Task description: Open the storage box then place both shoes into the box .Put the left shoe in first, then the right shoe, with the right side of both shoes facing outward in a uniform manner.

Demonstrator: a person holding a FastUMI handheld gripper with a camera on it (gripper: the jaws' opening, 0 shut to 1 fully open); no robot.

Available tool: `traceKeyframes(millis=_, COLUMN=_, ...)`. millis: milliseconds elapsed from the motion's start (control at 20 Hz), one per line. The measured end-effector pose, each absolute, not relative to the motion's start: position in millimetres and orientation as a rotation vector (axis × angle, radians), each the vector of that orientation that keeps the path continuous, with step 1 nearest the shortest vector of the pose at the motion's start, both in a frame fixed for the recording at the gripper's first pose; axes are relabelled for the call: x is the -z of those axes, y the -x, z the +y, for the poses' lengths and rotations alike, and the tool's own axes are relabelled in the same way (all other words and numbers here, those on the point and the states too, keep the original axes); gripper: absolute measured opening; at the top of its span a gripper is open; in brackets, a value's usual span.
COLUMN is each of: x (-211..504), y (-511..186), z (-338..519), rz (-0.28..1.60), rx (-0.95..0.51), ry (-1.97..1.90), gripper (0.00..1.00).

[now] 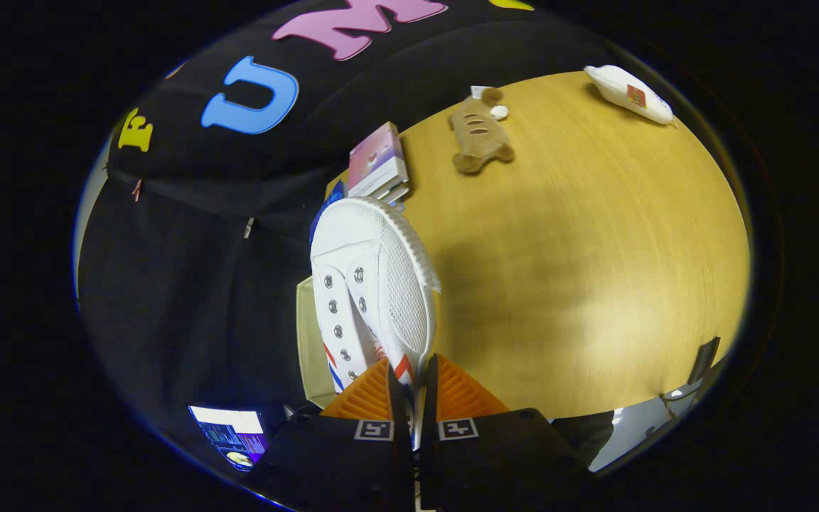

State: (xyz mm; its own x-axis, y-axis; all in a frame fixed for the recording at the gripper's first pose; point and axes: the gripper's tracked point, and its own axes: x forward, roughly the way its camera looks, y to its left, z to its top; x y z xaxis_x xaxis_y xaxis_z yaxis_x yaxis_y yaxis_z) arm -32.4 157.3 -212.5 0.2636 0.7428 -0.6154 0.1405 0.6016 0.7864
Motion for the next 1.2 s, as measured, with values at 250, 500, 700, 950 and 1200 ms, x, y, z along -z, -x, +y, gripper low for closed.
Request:
traceKeyframes(millis=250, x=183, y=30, z=235, rz=1.278, rx=-0.555, ry=-0.841, gripper=0.08)
traceKeyframes(millis=500, x=201, y=37, z=289, rz=1.322, rx=-0.533, ry=-0.759, gripper=0.08)
traceKeyframes(millis=700, x=223, y=36, z=307, rz=1.341, rx=-0.494, ry=-0.672, gripper=0.08)
traceKeyframes(millis=950, x=235, y=35, z=308, rz=1.364, rx=-0.469, ry=-0.615, gripper=0.15)
traceKeyframes(millis=1200, x=208, y=23, z=316, rz=1.308, rx=-0.522, ry=-0.73, gripper=0.44)
